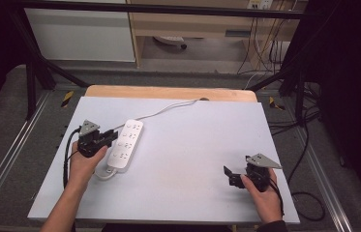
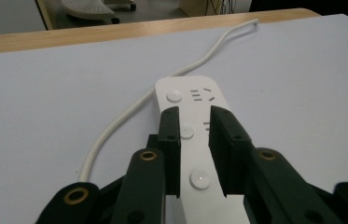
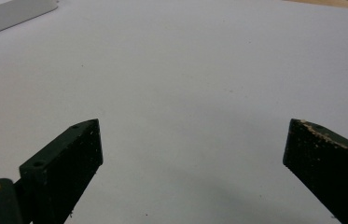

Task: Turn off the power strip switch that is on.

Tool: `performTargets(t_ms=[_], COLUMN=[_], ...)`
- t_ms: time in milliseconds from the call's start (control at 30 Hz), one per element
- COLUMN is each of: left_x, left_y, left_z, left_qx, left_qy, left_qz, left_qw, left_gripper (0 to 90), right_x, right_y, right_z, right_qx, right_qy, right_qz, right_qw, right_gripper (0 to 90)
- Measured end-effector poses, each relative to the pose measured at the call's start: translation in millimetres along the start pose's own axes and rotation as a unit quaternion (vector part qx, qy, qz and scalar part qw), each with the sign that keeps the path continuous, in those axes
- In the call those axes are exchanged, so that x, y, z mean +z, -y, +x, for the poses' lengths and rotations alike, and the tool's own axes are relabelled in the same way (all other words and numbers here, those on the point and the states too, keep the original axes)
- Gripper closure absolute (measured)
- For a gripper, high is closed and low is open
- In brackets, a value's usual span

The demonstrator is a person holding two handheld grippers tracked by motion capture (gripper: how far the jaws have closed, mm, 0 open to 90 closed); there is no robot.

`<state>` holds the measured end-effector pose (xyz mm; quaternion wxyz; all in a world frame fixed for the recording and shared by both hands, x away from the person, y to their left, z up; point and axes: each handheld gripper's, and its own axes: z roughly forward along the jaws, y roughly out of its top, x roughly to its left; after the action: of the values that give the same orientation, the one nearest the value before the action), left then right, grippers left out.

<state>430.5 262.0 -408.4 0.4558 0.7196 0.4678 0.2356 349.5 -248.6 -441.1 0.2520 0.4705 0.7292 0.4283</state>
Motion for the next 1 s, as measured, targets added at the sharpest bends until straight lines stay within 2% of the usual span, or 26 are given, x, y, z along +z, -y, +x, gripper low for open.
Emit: performTargets(t_ms=[233,367,667,1000], left_x=[2.0,3.4,5.6,10.8], left_y=[2.8,3.9,6.1,9.5], left_z=[0.1,0.0,-0.1,-1.9], left_qx=[0.009,0.012,0.012,0.016], left_qy=[0.007,0.01,0.022,0.027], left_qz=[0.011,0.013,0.023,0.038], left_qw=[0.9999,0.9998,0.9994,0.9988], left_gripper=[85.8,88.0,89.6,90.0], right_x=[-0.2,0.0,0.4,0.5], right_y=[-0.2,-0.1,0.0,-0.1], right_z=[0.3,0.3,1.5,0.9], right_qx=[0.0,0.0,0.0,-0.001], right_qy=[-0.001,-0.001,-0.003,-0.001], right_qz=[0.0,0.001,0.004,0.002], right_qw=[1.0,1.0,1.0,1.0], right_gripper=[5.2,5.1,5.1,5.1])
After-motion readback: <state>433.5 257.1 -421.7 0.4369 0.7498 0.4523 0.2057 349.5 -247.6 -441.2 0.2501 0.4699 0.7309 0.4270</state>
